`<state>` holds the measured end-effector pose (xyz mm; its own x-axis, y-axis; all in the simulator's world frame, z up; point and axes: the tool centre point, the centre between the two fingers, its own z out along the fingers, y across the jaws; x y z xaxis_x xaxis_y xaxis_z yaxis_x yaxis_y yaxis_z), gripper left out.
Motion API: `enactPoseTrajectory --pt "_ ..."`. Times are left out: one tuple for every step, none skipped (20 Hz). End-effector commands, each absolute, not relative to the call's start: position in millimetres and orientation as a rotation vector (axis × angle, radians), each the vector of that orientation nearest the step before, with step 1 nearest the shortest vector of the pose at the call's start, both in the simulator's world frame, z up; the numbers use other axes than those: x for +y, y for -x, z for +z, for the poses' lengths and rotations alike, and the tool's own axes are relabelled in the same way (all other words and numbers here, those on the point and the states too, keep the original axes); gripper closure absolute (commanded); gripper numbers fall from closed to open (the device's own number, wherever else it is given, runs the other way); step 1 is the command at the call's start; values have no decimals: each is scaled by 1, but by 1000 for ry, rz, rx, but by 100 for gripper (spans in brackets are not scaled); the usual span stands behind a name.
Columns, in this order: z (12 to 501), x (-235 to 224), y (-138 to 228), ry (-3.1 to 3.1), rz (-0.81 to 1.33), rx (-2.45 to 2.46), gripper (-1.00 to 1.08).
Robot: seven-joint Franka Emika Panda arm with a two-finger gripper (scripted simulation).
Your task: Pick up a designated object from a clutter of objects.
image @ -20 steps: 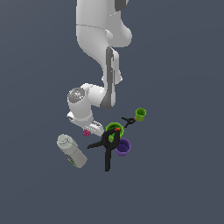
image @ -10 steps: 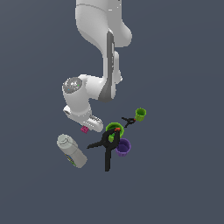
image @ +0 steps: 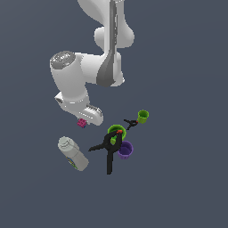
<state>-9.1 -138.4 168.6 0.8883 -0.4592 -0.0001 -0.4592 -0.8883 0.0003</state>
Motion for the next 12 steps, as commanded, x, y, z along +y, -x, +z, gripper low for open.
enactPoseTrajectory --pt "196 -139 6 -3051 -1 -743 108" --pt "206 -139 5 -3051 -1 -743 108" --pt "217 -139 4 -3051 -1 -743 108" --pt "227 -139 3 -3051 -1 -743 108" --pt "237 -138 1 -3050 -1 -743 108" --pt "248 -138 0 -3050 -1 -743 108" --pt "258 -138 -1 -3050 -1 -743 108" --pt "268 -138 -3 -3050 -1 -743 108" --pt "279 -138 -4 -3050 -1 -743 108" --pt "289 -138 -6 -3050 -1 -743 108" --pt "299 -138 -7 -3050 -1 -743 108" --pt "309 -138 -9 -3050 -1 -743 108"
